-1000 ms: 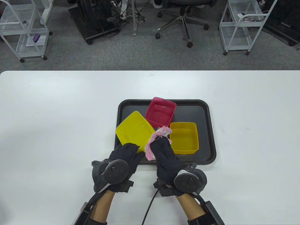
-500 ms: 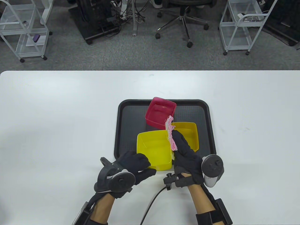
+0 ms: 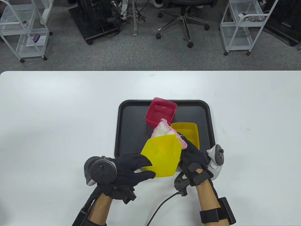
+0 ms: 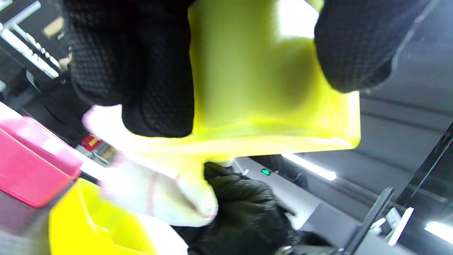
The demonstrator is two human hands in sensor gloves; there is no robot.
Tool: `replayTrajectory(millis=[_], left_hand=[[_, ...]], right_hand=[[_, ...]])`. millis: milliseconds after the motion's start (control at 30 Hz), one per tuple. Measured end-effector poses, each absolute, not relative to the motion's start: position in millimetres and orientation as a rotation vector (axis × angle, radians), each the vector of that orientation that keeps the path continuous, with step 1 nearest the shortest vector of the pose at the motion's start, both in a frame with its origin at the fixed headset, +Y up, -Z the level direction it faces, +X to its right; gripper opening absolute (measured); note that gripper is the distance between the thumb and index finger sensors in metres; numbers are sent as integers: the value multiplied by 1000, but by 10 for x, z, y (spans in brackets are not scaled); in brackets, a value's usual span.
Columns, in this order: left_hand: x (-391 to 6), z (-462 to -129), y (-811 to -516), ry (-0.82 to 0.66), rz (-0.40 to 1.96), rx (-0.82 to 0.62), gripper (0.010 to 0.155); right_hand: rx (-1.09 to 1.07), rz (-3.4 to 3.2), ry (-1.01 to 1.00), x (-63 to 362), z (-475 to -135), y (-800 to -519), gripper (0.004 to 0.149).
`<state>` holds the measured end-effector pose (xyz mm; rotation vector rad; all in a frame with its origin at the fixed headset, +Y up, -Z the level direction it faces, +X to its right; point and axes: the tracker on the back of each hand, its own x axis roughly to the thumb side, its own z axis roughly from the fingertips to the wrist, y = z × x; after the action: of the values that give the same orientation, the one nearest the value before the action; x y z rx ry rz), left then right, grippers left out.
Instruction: Wipe plastic food containers with dish cloth
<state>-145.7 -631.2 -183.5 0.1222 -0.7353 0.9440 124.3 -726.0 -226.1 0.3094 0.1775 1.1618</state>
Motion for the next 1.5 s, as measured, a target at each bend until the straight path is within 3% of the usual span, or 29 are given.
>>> replayTrajectory(millis=[333,467,833,1033,1300,1500], left_hand=[[-1390,-1822,-6362,-769,1125,70,44],[-1357,-1816,-6378,-749,1155,80,45],[-1416,-1755,-6348,-606,847,357,44],[-1475,-1768,-6411,-455,488,516,42],[-1536,-1854,-6503,-428,393,434,42],[-1261,-1750,-6477,-607,564,325,42]], right_hand=[[322,1197,294,953,-2248,-7401,46],[466,1151,406,763,-2203,-7367,44],[372,1226,391,626,-2082,-7391,50],[344,1202,437,582,-2031,-7376,55],[236,1156,228,835,-2097,-7326,55],[162,1114,9,1074,-2177,-7314,56]])
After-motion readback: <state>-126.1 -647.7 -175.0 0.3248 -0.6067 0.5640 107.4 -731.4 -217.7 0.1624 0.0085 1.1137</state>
